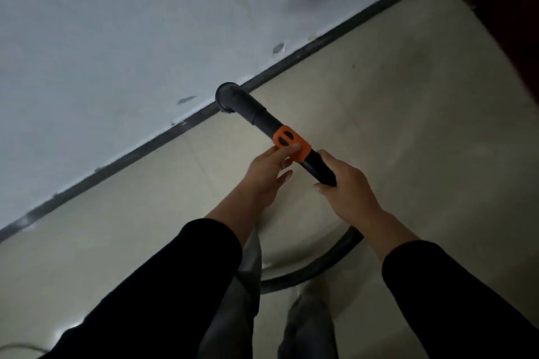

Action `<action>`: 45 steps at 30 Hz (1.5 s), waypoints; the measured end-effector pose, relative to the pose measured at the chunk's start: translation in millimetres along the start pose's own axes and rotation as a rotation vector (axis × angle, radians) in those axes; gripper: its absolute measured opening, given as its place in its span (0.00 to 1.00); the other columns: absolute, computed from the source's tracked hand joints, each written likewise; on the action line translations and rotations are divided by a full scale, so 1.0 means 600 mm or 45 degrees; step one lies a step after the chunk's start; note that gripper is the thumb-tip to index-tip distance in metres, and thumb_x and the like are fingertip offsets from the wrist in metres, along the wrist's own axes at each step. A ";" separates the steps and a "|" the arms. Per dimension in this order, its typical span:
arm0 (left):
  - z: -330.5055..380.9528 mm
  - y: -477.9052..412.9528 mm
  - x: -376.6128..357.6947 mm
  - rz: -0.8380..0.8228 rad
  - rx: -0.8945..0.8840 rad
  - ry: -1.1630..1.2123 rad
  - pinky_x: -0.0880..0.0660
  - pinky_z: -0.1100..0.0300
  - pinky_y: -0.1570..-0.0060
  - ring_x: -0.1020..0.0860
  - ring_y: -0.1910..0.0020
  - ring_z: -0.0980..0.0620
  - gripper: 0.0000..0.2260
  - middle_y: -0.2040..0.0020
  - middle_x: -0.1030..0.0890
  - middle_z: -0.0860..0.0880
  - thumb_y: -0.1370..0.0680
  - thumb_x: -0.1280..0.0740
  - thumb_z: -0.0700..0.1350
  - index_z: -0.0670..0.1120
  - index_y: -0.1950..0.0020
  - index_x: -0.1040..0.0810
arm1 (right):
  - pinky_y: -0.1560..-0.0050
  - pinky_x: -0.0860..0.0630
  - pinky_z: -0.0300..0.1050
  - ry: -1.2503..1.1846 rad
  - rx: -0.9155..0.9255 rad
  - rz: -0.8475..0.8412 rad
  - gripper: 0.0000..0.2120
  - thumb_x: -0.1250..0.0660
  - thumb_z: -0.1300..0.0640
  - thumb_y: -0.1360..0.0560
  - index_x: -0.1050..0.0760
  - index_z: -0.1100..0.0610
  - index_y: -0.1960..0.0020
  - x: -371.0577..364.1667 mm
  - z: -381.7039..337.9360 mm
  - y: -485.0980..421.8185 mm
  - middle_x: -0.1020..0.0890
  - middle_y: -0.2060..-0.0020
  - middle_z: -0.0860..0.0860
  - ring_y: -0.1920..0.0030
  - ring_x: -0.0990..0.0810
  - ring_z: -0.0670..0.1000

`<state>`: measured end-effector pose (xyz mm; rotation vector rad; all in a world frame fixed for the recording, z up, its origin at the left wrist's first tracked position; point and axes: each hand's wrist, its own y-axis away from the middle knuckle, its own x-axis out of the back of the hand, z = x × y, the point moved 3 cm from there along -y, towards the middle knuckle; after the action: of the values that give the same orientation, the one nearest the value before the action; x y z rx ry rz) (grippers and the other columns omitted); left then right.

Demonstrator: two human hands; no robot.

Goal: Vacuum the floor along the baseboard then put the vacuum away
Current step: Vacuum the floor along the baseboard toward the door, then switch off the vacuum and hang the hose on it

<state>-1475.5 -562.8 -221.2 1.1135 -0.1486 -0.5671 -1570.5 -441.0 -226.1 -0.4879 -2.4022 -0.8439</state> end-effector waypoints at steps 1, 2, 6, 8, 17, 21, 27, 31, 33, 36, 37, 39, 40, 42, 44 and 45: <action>-0.010 0.034 -0.001 0.027 -0.036 0.076 0.29 0.58 0.44 0.25 0.40 0.52 0.10 0.44 0.20 0.51 0.25 0.29 0.44 0.49 0.44 0.22 | 0.41 0.24 0.51 0.030 0.048 -0.009 0.29 0.29 0.62 0.26 0.35 0.51 0.28 0.009 -0.012 0.024 0.21 0.45 0.53 0.43 0.22 0.54; -0.019 0.069 0.001 0.054 -0.078 0.151 0.29 0.58 0.44 0.24 0.41 0.53 0.10 0.45 0.20 0.51 0.25 0.29 0.43 0.48 0.44 0.22 | 0.40 0.25 0.51 0.059 0.093 -0.019 0.30 0.29 0.61 0.26 0.35 0.50 0.28 0.015 -0.026 0.047 0.21 0.44 0.53 0.42 0.22 0.53; -0.043 0.212 0.046 0.146 -0.183 0.422 0.30 0.58 0.44 0.23 0.45 0.54 0.08 0.48 0.19 0.50 0.26 0.29 0.40 0.47 0.47 0.21 | 0.46 0.24 0.50 0.165 0.283 -0.108 0.25 0.32 0.61 0.25 0.33 0.47 0.31 0.018 -0.114 0.138 0.21 0.50 0.50 0.47 0.21 0.53; -0.051 0.285 0.084 0.184 -0.229 0.505 0.30 0.57 0.43 0.22 0.48 0.55 0.05 0.51 0.19 0.51 0.25 0.30 0.39 0.48 0.52 0.21 | 0.50 0.25 0.49 0.220 0.379 -0.166 0.23 0.32 0.61 0.25 0.32 0.47 0.33 0.012 -0.171 0.179 0.21 0.53 0.50 0.51 0.22 0.53; -0.065 0.559 0.333 0.418 -0.583 0.957 0.27 0.62 0.46 0.21 0.47 0.55 0.14 0.46 0.19 0.49 0.22 0.32 0.44 0.43 0.37 0.22 | 0.55 0.25 0.50 0.369 0.840 -0.406 0.24 0.31 0.63 0.26 0.32 0.49 0.33 -0.116 -0.491 0.312 0.22 0.56 0.52 0.55 0.24 0.56; -0.118 0.666 0.468 0.585 -0.677 1.088 0.28 0.59 0.41 0.21 0.48 0.56 0.09 0.48 0.18 0.50 0.22 0.32 0.44 0.45 0.43 0.21 | 0.52 0.23 0.55 0.508 1.090 -0.552 0.26 0.30 0.64 0.27 0.32 0.51 0.32 -0.230 -0.615 0.386 0.21 0.53 0.54 0.52 0.23 0.58; -0.238 0.786 0.684 0.803 -0.755 1.324 0.27 0.59 0.44 0.21 0.45 0.52 0.09 0.45 0.19 0.48 0.22 0.32 0.46 0.45 0.43 0.22 | 0.48 0.25 0.54 0.733 1.381 -0.800 0.26 0.32 0.61 0.25 0.35 0.49 0.29 -0.437 -0.776 0.505 0.21 0.48 0.51 0.47 0.24 0.55; -0.331 0.885 0.818 0.953 -0.801 1.483 0.25 0.61 0.46 0.21 0.46 0.52 0.13 0.45 0.19 0.48 0.22 0.32 0.46 0.43 0.39 0.24 | 0.51 0.29 0.48 0.834 1.572 -0.924 0.26 0.33 0.59 0.24 0.36 0.48 0.29 -0.585 -0.877 0.616 0.23 0.50 0.49 0.47 0.25 0.54; -0.380 0.936 0.878 1.065 -0.831 1.564 0.25 0.61 0.46 0.21 0.46 0.52 0.16 0.44 0.19 0.48 0.22 0.31 0.46 0.42 0.36 0.24 | 0.52 0.30 0.48 0.822 1.654 -1.014 0.25 0.33 0.59 0.24 0.36 0.48 0.30 -0.655 -0.917 0.674 0.25 0.52 0.48 0.47 0.26 0.54; -0.446 1.000 0.947 1.209 -0.858 1.652 0.24 0.57 0.44 0.21 0.43 0.50 0.16 0.42 0.18 0.47 0.23 0.30 0.48 0.44 0.38 0.23 | 0.53 0.30 0.46 0.791 1.752 -1.142 0.24 0.32 0.59 0.25 0.35 0.48 0.32 -0.750 -0.960 0.752 0.25 0.54 0.47 0.49 0.26 0.53; -0.462 1.018 0.964 1.251 -0.864 1.686 0.24 0.57 0.44 0.21 0.42 0.49 0.14 0.42 0.18 0.47 0.23 0.30 0.48 0.45 0.40 0.23 | 0.53 0.29 0.47 0.779 1.782 -1.194 0.25 0.32 0.60 0.25 0.34 0.47 0.32 -0.778 -0.970 0.776 0.25 0.54 0.47 0.49 0.26 0.53; -0.488 1.049 0.993 1.334 -0.876 1.777 0.23 0.59 0.47 0.21 0.44 0.50 0.09 0.43 0.18 0.46 0.22 0.31 0.47 0.46 0.44 0.22 | 0.51 0.26 0.49 0.766 1.812 -1.303 0.26 0.31 0.60 0.26 0.34 0.45 0.33 -0.824 -0.990 0.815 0.23 0.54 0.48 0.50 0.25 0.52; -0.500 1.062 1.006 1.388 -0.880 1.821 0.23 0.60 0.48 0.21 0.45 0.50 0.09 0.44 0.18 0.46 0.22 0.32 0.46 0.45 0.44 0.22 | 0.50 0.26 0.49 0.758 1.826 -1.350 0.26 0.31 0.61 0.26 0.34 0.44 0.33 -0.845 -1.000 0.831 0.23 0.53 0.48 0.50 0.25 0.52; -0.518 1.082 1.032 1.487 -0.891 1.887 0.23 0.61 0.48 0.20 0.44 0.49 0.13 0.43 0.18 0.45 0.22 0.31 0.46 0.43 0.41 0.22 | 0.49 0.26 0.50 0.757 1.849 -1.445 0.27 0.31 0.61 0.27 0.35 0.42 0.33 -0.878 -1.023 0.858 0.22 0.53 0.48 0.51 0.25 0.53; -0.525 1.105 1.061 1.584 -0.894 1.915 0.23 0.59 0.46 0.20 0.44 0.48 0.15 0.45 0.18 0.45 0.24 0.30 0.47 0.42 0.40 0.22 | 0.50 0.26 0.49 0.750 1.892 -1.540 0.27 0.31 0.60 0.26 0.35 0.42 0.33 -0.906 -1.055 0.879 0.22 0.53 0.48 0.50 0.25 0.53; -0.523 1.118 1.076 1.632 -0.896 1.917 0.23 0.57 0.44 0.19 0.46 0.49 0.14 0.49 0.16 0.46 0.24 0.29 0.47 0.42 0.42 0.22 | 0.50 0.26 0.50 0.748 1.927 -1.582 0.27 0.31 0.59 0.27 0.35 0.41 0.33 -0.919 -1.074 0.888 0.22 0.53 0.47 0.51 0.25 0.52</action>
<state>-566.1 -421.2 122.0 0.3349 0.5920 1.3173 -635.1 -555.8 113.4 1.6261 -1.8221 0.5668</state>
